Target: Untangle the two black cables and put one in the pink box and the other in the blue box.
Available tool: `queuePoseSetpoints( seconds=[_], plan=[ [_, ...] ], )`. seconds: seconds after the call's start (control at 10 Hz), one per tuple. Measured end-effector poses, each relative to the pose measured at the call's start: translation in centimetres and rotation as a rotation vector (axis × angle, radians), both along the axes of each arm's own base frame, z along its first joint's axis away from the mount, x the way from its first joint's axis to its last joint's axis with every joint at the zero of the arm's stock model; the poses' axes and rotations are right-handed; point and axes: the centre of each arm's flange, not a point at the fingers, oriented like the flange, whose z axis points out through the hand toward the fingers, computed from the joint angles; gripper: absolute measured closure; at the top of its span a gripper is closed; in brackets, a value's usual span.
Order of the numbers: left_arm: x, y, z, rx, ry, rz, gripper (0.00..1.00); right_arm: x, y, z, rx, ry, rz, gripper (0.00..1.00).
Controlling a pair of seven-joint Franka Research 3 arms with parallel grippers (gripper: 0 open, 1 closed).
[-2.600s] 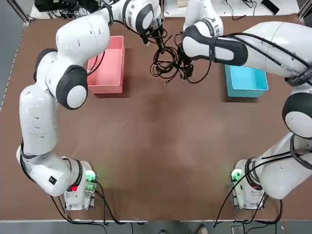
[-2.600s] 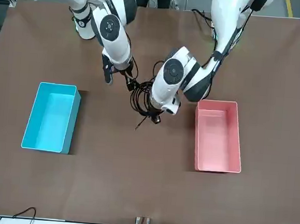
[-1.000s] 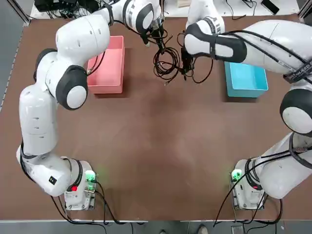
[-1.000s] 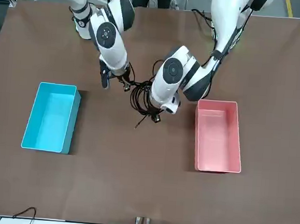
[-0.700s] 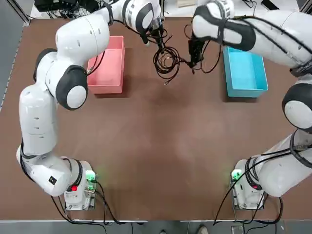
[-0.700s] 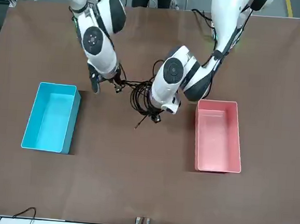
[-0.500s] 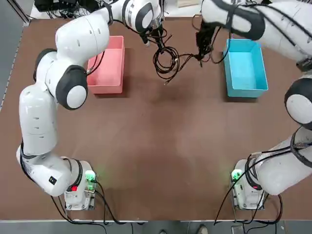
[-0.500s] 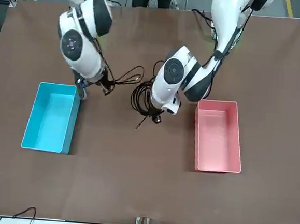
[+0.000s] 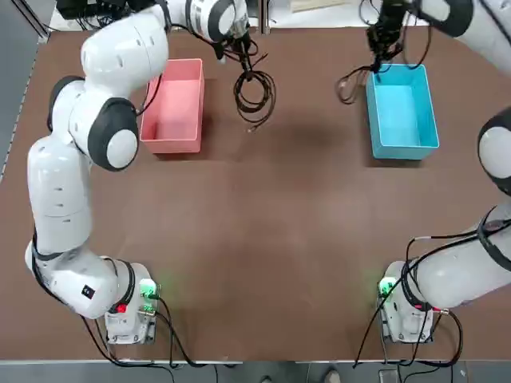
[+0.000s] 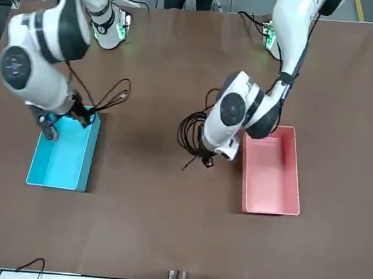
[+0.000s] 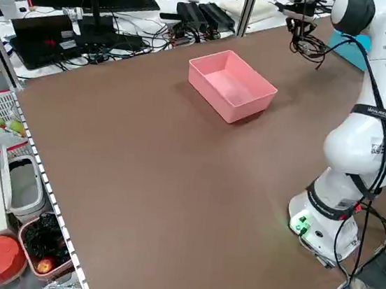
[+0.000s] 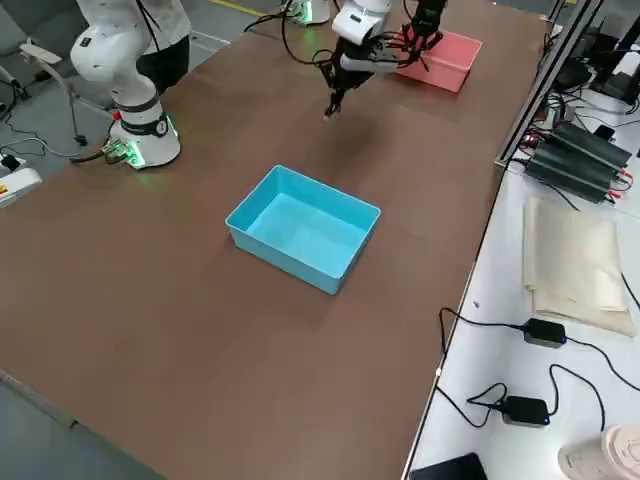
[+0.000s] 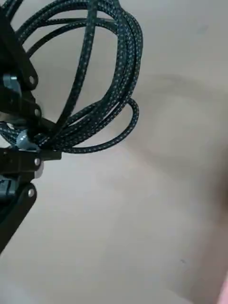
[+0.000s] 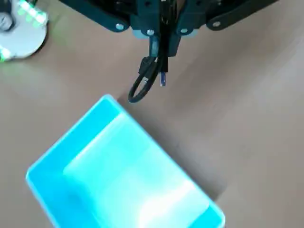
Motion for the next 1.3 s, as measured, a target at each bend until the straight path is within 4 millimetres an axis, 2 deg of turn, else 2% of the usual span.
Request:
queuePoseSetpoints(
  seconds=[0.1, 0.3, 0.5, 0.6, 0.7, 0.8, 0.9, 1.2, 1.3],
  plan=[
    [0.9, 2.7, 0.4, 0.018, 0.024, -0.068, 0.81, 0.6, -3.4, 0.4, 0.012, -0.005, 0.079, 0.91],
    [3.6, 10.1, 2.0, 0.023, 0.034, -0.139, 0.81, 1.2, -8.5, 0.8, 0.018, -0.020, 0.256, 0.91],
    [5.2, 18.2, 2.7, 0.020, 0.012, -0.150, 0.81, 2.5, -10.7, 0.6, 0.012, -0.091, 0.355, 0.91],
    [5.3, 22.5, 3.0, 0.021, -0.009, -0.167, 0.81, 3.6, -11.2, -0.8, 0.010, -0.119, 0.401, 0.91],
    [5.1, 25.9, 2.5, 0.027, -0.040, -0.176, 0.81, 4.6, -11.8, -3.0, 0.013, -0.123, 0.451, 0.91],
    [4.7, 28.1, 1.3, 0.036, -0.079, -0.176, 0.81, 5.4, -12.8, -5.3, 0.018, -0.115, 0.488, 0.91],
    [4.0, 29.0, -0.6, 0.050, -0.101, -0.186, 0.81, 6.1, -13.8, -6.9, 0.018, -0.120, 0.510, 0.91],
    [2.7, 29.4, -6.4, 0.082, -0.141, -0.208, 0.80, 6.7, -14.9, -8.6, 0.018, -0.130, 0.539, 0.91],
    [3.1, 29.7, -7.8, 0.095, -0.144, -0.218, 0.69, 6.6, -15.0, -8.9, 0.020, -0.125, 0.549, 0.91]
  ],
)
